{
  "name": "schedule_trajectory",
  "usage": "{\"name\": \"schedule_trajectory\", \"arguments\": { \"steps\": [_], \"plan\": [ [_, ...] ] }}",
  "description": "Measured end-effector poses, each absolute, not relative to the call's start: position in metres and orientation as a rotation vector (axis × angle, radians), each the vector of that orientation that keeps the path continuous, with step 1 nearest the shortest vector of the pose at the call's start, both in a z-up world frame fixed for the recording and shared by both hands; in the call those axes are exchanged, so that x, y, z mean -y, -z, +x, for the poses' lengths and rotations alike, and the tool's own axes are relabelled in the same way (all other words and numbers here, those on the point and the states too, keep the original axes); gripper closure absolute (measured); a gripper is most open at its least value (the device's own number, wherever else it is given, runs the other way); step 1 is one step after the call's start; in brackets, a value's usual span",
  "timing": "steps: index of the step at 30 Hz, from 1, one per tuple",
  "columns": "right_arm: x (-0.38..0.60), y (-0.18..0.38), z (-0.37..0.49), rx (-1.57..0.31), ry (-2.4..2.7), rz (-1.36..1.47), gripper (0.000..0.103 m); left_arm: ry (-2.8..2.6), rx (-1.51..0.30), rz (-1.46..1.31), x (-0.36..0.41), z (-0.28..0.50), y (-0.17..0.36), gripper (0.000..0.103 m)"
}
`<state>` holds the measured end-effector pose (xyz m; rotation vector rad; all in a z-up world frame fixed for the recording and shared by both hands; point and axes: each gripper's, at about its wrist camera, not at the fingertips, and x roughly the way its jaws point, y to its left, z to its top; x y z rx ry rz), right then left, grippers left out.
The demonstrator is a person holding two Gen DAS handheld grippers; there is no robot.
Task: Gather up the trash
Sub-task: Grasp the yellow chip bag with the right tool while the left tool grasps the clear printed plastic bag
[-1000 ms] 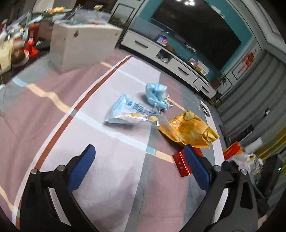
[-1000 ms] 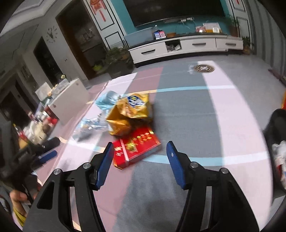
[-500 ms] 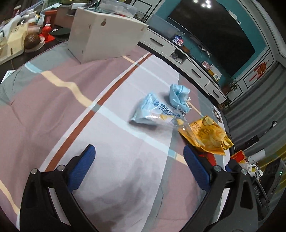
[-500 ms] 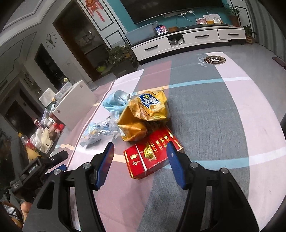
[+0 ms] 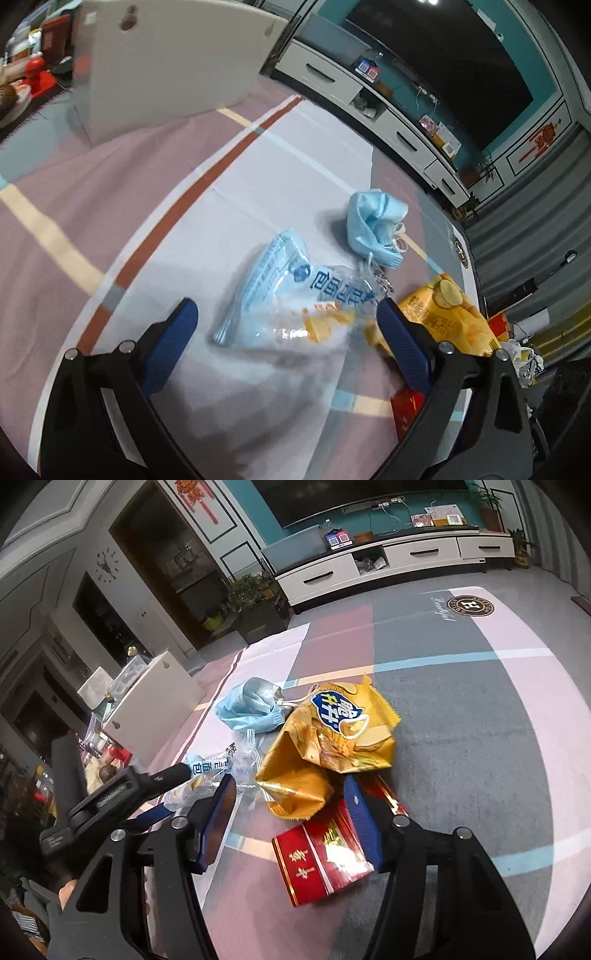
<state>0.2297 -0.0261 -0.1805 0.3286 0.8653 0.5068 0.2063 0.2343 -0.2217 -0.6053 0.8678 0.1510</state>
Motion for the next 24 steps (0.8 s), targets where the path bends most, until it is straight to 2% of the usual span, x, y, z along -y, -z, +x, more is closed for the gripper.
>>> {"name": "schedule_trajectory", "arguments": {
  "steps": [1,2,4,6,7,8,12,15,16,24],
  "plan": [
    [0.024,0.183,0.231,-0.869,-0.502,0.322,0.043,-0.149,-0.874,-0.591,-0.232,0.210,0.222,0.021],
    [0.023,0.185,0.233,-0.872,-0.500,0.319,0.043,-0.146,-0.886,-0.587,-0.231,0.212,0.223,0.043],
    [0.019,0.190,0.236,-0.874,-0.488,0.311,0.056,-0.166,-0.890,-0.549,-0.228,0.214,0.224,0.055],
    [0.017,0.193,0.238,-0.878,-0.483,0.306,0.057,-0.168,-0.893,-0.526,-0.225,0.214,0.224,0.071],
    [0.016,0.193,0.238,-0.874,-0.478,0.302,0.060,-0.167,-0.892,-0.524,-0.225,0.213,0.223,0.076],
    [0.014,0.193,0.238,-0.871,-0.472,0.286,0.070,-0.161,-0.894,-0.525,-0.225,0.213,0.223,0.081],
    [0.013,0.191,0.235,-0.863,-0.460,0.258,0.070,-0.151,-0.892,-0.516,-0.222,0.210,0.221,0.089],
    [0.018,0.186,0.232,-0.845,-0.457,0.262,0.075,-0.145,-0.876,-0.512,-0.221,0.205,0.215,0.091],
    [0.019,0.184,0.232,-0.839,-0.456,0.261,0.081,-0.141,-0.865,-0.513,-0.221,0.203,0.211,0.092],
    [0.045,0.152,0.205,-0.743,-0.457,0.290,0.083,-0.082,-0.726,-0.431,-0.210,0.166,0.161,0.092]
  ]
}}
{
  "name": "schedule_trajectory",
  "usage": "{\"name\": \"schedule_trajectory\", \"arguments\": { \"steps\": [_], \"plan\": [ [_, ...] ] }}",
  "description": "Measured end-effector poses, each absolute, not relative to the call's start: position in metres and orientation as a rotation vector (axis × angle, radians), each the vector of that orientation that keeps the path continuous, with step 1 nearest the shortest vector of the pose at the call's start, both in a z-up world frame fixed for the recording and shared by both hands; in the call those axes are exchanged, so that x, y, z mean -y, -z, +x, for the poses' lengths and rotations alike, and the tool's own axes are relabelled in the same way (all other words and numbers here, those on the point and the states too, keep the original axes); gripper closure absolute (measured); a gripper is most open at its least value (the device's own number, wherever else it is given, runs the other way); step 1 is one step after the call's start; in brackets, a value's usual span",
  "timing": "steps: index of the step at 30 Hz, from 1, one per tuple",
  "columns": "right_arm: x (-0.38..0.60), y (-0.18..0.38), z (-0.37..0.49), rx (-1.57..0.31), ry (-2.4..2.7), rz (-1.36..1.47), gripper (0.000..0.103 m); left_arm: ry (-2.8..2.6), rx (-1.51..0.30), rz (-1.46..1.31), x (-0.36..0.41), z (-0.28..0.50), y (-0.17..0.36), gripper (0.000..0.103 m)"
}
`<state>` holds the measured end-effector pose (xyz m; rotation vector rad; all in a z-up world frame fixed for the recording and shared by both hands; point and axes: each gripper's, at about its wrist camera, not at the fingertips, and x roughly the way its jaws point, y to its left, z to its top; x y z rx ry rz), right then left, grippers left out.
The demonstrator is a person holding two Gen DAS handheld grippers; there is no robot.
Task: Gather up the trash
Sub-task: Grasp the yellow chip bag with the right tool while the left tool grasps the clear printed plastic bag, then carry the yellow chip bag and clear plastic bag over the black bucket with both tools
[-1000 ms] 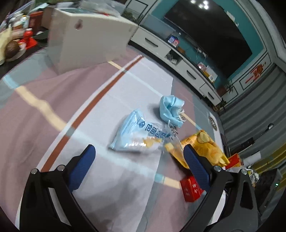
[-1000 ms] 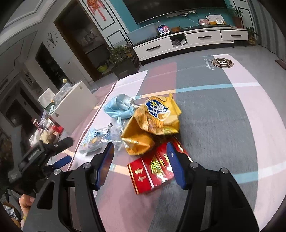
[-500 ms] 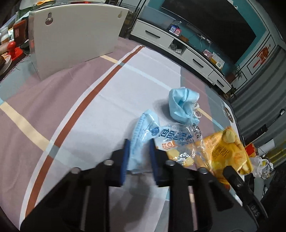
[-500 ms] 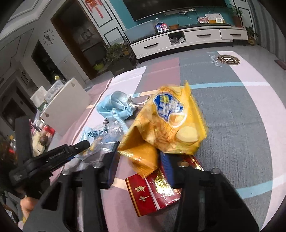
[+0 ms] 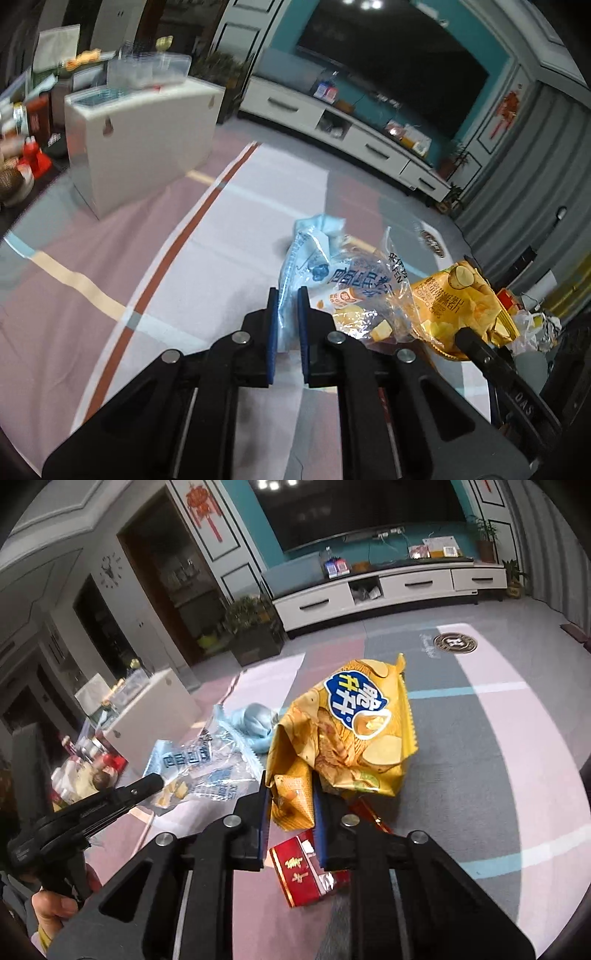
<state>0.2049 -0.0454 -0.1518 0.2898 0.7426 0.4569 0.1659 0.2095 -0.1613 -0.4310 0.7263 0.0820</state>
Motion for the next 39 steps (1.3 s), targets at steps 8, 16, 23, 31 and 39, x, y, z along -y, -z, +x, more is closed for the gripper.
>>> {"name": "schedule_trajectory", "arguments": {
  "steps": [8,16,23,31,39],
  "plan": [
    [0.073,0.125,0.173,-0.664,-0.443,0.276,0.084,-0.031,-0.669,-0.415,-0.199,0.136,0.141,0.094],
    [0.098,0.122,0.162,-0.656,-0.400,0.267,0.084,0.017,-0.645,-0.421,-0.189,0.126,0.132,0.094],
    [0.134,0.116,0.150,-0.627,-0.349,0.270,0.084,0.112,-0.610,-0.427,-0.162,0.118,0.114,0.094],
    [0.170,0.112,0.139,-0.611,-0.310,0.285,0.084,0.194,-0.637,-0.357,-0.109,0.122,0.110,0.094],
    [0.199,0.109,0.131,-0.603,-0.275,0.312,0.084,0.247,-0.647,-0.294,-0.056,0.135,0.104,0.094]
  ]
}}
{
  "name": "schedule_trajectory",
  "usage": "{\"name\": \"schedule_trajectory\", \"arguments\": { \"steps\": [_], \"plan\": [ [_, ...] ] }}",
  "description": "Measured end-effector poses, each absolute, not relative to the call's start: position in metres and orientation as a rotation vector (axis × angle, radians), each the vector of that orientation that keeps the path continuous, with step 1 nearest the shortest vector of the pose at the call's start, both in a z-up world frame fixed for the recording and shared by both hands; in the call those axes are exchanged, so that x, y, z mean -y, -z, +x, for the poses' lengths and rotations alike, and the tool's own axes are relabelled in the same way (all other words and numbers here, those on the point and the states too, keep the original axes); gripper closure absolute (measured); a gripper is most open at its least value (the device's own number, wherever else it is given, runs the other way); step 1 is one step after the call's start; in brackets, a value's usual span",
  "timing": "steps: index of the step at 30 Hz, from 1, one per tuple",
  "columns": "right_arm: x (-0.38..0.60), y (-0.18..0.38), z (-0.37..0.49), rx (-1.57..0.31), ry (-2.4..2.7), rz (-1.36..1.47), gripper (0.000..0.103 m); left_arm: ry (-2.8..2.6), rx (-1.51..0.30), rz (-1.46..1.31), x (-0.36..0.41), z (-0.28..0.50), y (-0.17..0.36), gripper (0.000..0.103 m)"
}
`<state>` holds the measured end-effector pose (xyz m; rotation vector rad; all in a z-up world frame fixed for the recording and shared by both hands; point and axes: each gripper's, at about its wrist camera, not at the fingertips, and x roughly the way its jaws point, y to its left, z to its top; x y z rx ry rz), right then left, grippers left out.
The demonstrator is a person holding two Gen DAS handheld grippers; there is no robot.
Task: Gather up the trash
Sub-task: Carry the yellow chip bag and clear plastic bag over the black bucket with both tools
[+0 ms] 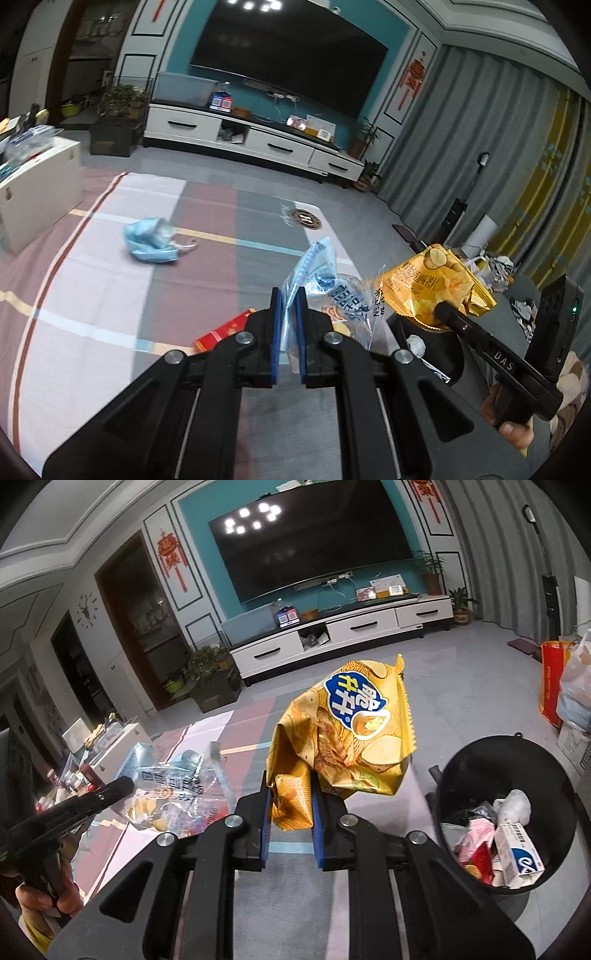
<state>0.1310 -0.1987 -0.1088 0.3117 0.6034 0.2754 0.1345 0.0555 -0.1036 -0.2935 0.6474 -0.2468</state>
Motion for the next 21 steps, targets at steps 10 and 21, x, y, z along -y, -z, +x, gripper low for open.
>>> {"name": "schedule_trajectory", "arguments": {
  "steps": [10,21],
  "plan": [
    [0.247,0.107,0.114,-0.577,-0.204,0.352,0.084,0.316,-0.653,-0.203,0.008,0.148,0.092,0.094],
    [0.313,0.117,0.097,-0.561,-0.086,0.399,0.084,0.387,-0.688,-0.133,0.083,0.164,0.094,0.094]
  ]
}}
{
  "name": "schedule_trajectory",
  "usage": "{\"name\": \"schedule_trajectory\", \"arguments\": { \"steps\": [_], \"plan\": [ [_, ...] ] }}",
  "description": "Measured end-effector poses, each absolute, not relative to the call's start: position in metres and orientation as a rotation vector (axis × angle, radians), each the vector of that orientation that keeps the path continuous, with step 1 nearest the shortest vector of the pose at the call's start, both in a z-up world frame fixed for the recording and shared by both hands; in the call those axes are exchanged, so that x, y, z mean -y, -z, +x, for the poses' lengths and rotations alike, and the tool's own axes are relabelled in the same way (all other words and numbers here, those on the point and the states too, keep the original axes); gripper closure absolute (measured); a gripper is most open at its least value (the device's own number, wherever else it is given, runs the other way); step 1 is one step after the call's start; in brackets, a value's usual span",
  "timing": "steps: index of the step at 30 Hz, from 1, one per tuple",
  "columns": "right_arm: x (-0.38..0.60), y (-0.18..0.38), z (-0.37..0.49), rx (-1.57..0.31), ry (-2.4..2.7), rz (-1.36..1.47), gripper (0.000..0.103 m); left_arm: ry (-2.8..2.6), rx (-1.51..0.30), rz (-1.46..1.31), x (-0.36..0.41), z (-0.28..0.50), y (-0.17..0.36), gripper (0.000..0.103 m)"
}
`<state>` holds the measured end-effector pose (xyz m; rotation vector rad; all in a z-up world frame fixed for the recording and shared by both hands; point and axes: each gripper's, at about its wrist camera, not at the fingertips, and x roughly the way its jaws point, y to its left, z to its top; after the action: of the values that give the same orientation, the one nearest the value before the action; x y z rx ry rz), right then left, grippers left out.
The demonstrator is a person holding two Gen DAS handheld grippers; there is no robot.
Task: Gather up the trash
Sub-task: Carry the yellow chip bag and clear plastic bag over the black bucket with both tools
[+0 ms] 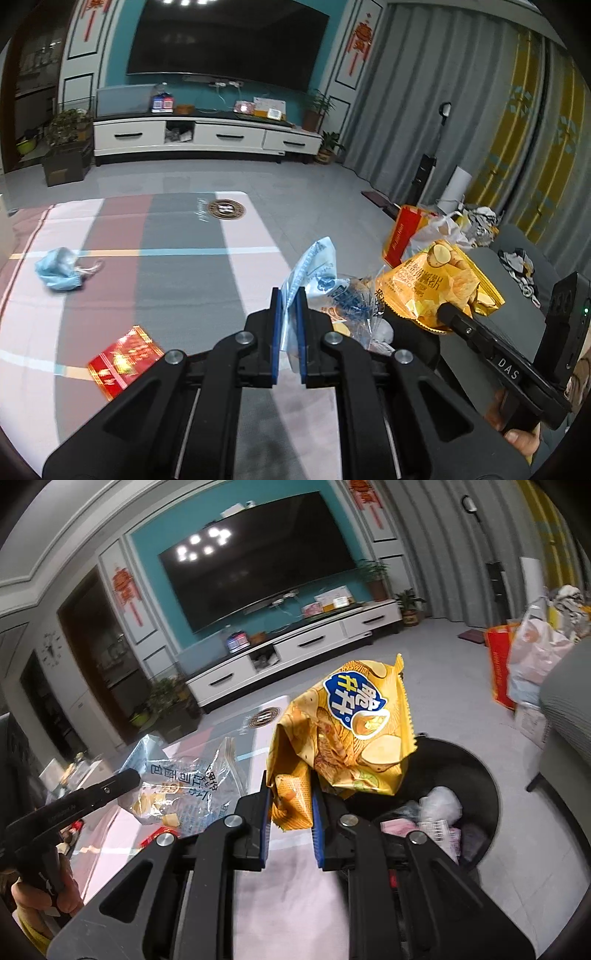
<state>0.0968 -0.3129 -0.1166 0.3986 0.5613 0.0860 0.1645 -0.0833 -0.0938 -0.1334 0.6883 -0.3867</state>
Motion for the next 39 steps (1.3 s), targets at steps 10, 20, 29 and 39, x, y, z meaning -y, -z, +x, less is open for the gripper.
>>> {"name": "schedule_trajectory", "arguments": {
  "steps": [10,20,29,39],
  "plan": [
    [0.360,0.145,0.101,-0.660,0.061,0.453,0.084,0.414,-0.725,-0.063,0.164,0.195,0.113,0.094],
    [0.377,0.169,0.116,-0.752,0.145,0.430,0.084,0.381,-0.821,-0.004,0.223,0.227,0.160,0.094],
    [0.381,0.176,0.120,-0.785,0.168,0.404,0.083,0.392,-0.843,0.071,0.246,0.228,0.179,0.092],
    [0.382,0.177,0.122,-0.793,0.165,0.402,0.083,0.386,-0.860,0.092,0.251,0.229,0.186,0.092]
  ]
}}
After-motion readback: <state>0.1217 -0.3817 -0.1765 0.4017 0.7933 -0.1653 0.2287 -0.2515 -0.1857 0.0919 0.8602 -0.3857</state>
